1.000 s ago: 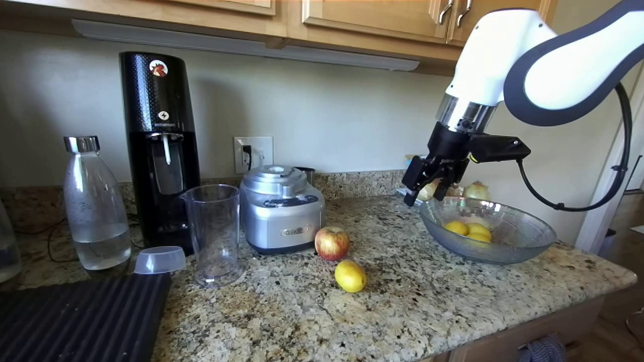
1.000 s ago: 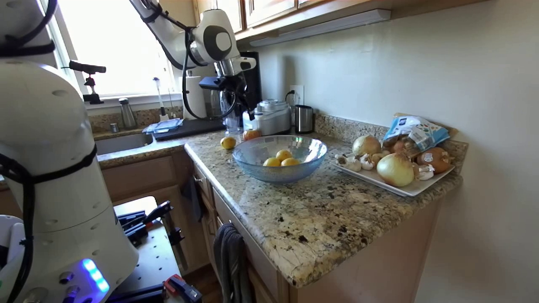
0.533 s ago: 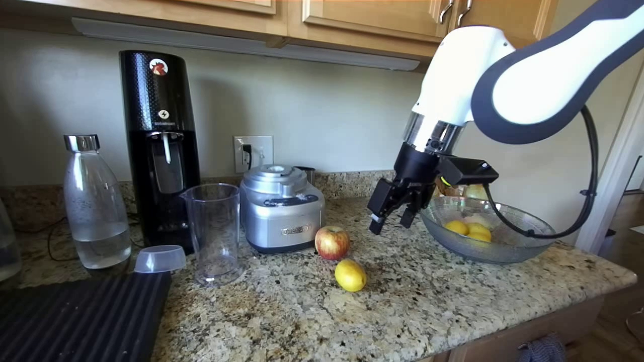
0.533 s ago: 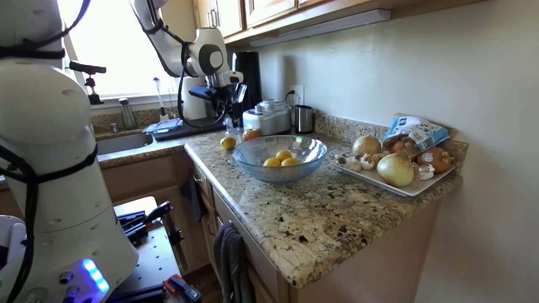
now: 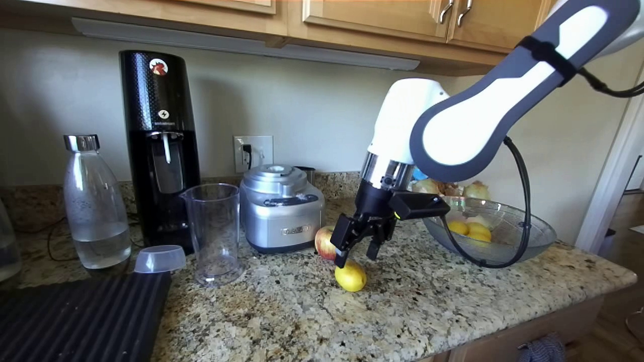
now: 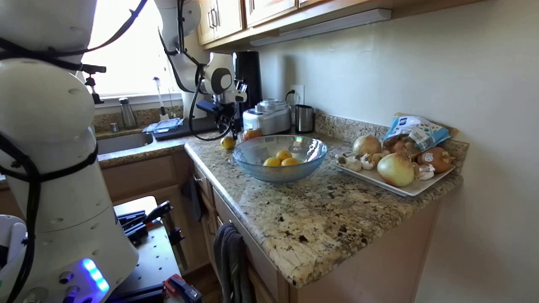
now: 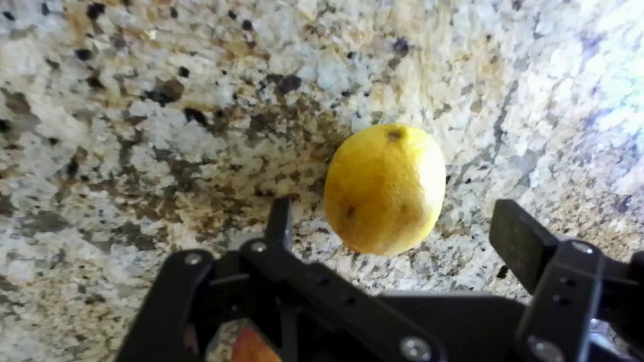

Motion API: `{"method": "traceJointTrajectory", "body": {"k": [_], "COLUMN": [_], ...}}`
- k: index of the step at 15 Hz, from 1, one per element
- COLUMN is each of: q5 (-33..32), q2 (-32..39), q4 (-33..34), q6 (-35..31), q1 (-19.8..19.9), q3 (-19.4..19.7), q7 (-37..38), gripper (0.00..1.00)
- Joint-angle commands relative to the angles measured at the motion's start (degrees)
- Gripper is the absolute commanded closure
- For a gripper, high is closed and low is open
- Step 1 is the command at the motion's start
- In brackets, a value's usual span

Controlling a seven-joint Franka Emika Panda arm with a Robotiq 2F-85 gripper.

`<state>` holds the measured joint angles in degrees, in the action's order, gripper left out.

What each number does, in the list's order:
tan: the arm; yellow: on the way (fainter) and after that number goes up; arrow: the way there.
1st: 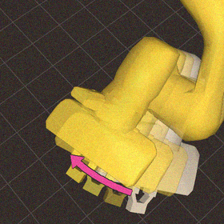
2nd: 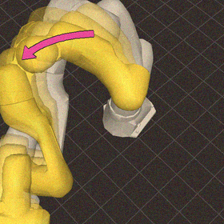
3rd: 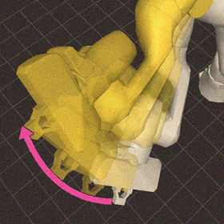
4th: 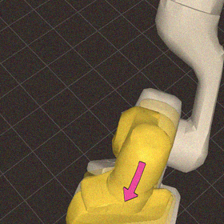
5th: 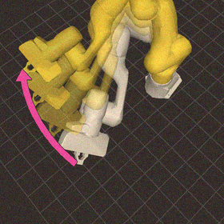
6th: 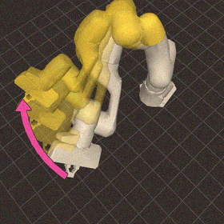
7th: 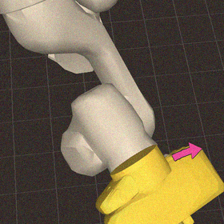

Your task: Put the lemons and the apple inside the glass bowl

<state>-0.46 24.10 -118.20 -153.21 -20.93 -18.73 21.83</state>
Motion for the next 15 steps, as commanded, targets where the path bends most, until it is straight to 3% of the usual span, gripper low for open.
{"method": "traceJointTrajectory", "body": {"k": [1, 6, 7, 8, 13, 15], "q5": [2.62, 3.36, 3.19, 2.94, 2.62, 3.29], "q2": [4.11, 7.11, 7.24, 7.0, 4.67, 3.23], "q4": [4.72, 6.97, 7.04, 6.93, 6.09, 5.47], "q6": [1.88, 2.55, 2.7, 2.89, 4.73, 6.02], "q1": [-1.58, -2.08, -2.18, -2.37, -2.56, -1.89], "q3": [0.73, 1.4, 1.63, 1.95, 2.36, 1.56], "q7": [-3.39, -5.19, -5.37, -5.22, -5.0, -5.9], "gripper": [0.0, 0.0, 0.08, 0.26, 0.61, 0.66]}}
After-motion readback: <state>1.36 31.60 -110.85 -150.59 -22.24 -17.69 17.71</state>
